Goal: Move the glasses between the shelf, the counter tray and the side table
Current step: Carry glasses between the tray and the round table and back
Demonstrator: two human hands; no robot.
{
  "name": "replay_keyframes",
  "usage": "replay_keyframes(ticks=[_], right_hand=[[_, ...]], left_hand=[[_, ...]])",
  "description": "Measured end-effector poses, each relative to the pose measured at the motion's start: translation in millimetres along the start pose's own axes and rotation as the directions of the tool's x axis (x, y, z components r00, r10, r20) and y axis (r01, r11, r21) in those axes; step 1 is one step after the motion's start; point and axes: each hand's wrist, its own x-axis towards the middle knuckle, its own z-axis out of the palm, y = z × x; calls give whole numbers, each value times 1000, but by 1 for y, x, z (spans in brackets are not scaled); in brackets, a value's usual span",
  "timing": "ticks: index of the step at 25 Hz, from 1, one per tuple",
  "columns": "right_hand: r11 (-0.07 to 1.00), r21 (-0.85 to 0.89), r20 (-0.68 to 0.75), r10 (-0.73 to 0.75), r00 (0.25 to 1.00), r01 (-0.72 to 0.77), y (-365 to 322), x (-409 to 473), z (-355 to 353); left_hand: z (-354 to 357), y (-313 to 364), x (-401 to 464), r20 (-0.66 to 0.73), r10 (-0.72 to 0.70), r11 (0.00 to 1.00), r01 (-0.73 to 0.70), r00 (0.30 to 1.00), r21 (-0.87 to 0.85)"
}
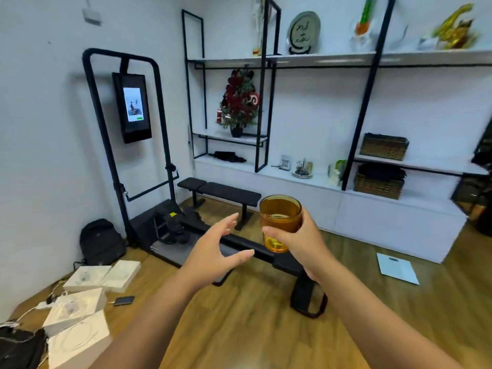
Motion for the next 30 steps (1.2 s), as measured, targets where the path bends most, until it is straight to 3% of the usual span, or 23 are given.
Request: replay_keyframes(ticks=[9, 16, 24, 30], right_hand=[[999, 0, -141, -45, 989, 46, 2, 22, -145], [999, -2, -135, -49, 990, 49, 28, 70, -269], [997, -73, -208, -48, 977, 34, 72, 138, -385], [994, -108, -261, -32, 965, 4, 122, 210, -446]], left_hand=[[139, 103, 95, 144, 182, 978, -164, 973, -128], [255, 164, 172, 154, 205, 966, -175, 967, -189], [353, 194, 263, 164, 233, 971, -222, 958, -87], [427, 184, 356, 221, 262, 964, -245, 939, -103]])
